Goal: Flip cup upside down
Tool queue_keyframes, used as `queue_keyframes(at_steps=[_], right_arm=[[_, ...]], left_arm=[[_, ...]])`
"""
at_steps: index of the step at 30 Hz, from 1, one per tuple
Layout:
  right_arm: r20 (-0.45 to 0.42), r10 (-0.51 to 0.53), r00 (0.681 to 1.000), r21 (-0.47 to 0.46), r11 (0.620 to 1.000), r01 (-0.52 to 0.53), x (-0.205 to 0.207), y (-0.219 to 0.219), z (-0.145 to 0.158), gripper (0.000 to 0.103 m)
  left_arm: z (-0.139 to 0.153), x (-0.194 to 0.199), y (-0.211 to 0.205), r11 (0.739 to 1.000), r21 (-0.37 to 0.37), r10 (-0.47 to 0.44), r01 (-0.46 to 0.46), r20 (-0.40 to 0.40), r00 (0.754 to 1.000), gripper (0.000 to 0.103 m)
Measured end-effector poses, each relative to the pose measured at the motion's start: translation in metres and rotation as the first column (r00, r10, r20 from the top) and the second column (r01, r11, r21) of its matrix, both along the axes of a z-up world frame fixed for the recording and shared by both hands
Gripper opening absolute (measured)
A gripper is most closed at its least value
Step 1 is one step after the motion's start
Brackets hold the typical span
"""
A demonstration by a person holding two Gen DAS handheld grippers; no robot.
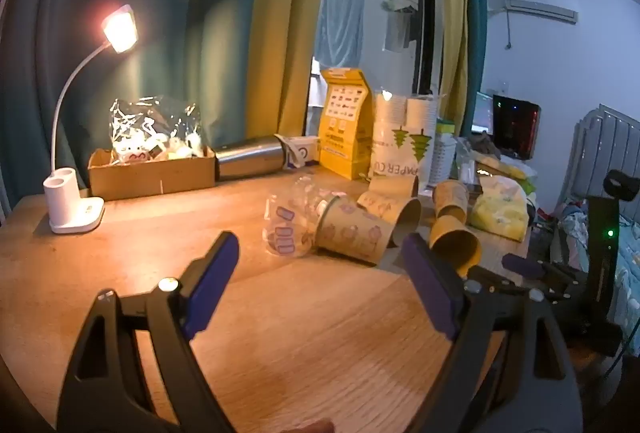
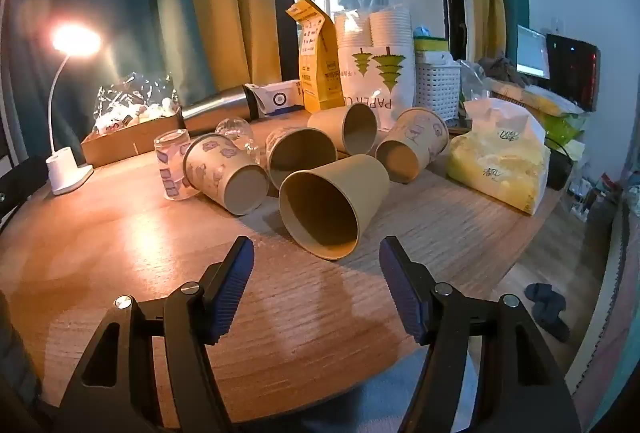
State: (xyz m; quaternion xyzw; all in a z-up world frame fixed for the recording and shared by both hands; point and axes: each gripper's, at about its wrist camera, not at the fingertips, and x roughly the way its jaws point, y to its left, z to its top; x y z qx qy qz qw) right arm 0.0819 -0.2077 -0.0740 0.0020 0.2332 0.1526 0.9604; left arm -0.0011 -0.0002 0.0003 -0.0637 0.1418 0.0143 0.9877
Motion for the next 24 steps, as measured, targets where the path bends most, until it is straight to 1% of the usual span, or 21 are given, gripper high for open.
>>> queue_keyframes(at_steps=[1,6,10,24], right_arm=[[0.043,-0.004,0.999,-0.017,1.0,0.004,-0.003,0.002,0.0,0.068],[0.062,0.002,0.998,-0.027,1.0,-0.001,-0.014,0.003,0.003,0.069],[0.047,0.011,0.999,-0.051,0.999,-0.009,-0.016,0.007,0.003,0.069],[0.051,0.017,0.999,-0.043,0.999,-0.015,-0.017,0.005,0.003,0.069]], left_arm=[[0.0,0.001,-0.001,1.0,0.015,-0.002,0.002,-0.015,1.0,0.085],[0.0,0.001,-0.003,1.0,0.015,0.0,0.0,-0.019,1.0,0.085],[0.001,-0.001,0.001,1.0,0.004,-0.001,0.001,-0.016,1.0,0.085],[-0.003,0.002,0.001,1.0,0.001,0.005,-0.005,-0.021,1.0,0.085]])
